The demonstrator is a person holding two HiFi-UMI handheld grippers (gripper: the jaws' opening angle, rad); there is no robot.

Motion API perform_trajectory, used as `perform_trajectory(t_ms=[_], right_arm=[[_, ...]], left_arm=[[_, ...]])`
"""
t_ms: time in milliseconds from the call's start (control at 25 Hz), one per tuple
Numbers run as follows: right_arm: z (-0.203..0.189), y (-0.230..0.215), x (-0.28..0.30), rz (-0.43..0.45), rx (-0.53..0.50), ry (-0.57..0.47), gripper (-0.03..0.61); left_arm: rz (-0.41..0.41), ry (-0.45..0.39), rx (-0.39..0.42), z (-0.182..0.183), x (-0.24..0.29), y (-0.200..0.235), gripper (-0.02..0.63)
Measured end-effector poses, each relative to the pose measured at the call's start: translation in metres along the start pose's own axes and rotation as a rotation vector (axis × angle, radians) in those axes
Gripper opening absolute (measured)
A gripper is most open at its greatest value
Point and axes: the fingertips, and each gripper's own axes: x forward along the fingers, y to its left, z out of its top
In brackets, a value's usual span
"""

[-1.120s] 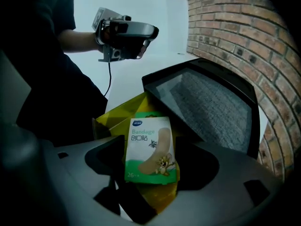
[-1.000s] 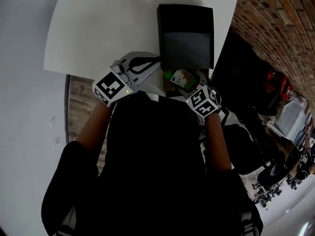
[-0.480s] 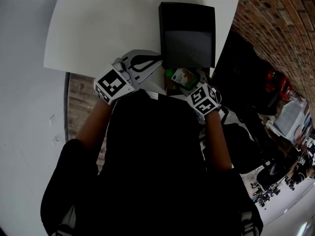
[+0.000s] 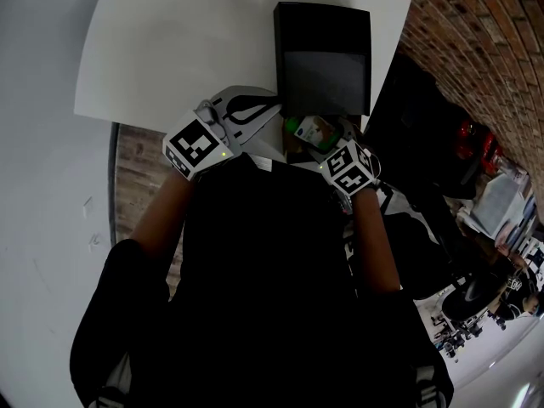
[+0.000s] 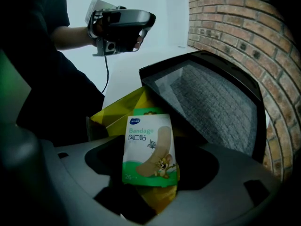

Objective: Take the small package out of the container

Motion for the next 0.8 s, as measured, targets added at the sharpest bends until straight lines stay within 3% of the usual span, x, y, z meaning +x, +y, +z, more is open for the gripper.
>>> perform_trajectory(t_ms=[440,800], right_arm=[[0.001,-0.001,-0.004,-0.003,-0.023,-0.013,0.327],[0.006,0.003,-0.023,0.07,-0.079,-0.029,0.321]], left_arm=[[-0.001,-0.029,-0.006,0.007,0.0,-0.001,0.015],[0.004,-0.029,-0.003,0.007,-0.004,-0.001,0.015]])
